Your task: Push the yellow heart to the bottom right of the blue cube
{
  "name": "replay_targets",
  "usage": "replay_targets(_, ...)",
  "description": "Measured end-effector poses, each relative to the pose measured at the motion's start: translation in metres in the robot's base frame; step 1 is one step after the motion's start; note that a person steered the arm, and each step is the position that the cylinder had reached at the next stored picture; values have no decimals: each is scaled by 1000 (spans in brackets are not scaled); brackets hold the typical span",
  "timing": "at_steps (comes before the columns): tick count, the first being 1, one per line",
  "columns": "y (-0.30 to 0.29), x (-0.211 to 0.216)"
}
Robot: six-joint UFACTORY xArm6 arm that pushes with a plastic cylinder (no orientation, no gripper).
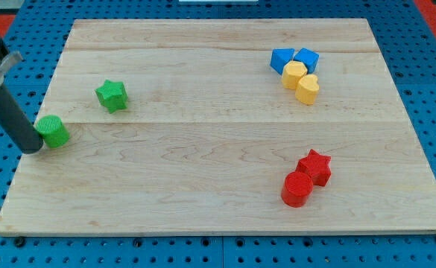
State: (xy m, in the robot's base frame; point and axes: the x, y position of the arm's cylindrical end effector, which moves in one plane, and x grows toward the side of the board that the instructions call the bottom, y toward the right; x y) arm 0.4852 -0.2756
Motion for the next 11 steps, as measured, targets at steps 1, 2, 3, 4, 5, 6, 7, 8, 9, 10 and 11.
replay_targets(1, 34, -47)
replay_targets(2, 62, -57)
replay_targets(3, 64, -40)
replay_targets(4, 171, -38)
replay_targets(5, 283, -56)
replay_targets(6, 400, -73)
replay_targets(7, 461, -100)
replay_targets(8, 462, -114)
replay_targets(9, 474, -114)
replay_targets(10, 521, -130)
replay_targets(11, 492, -138)
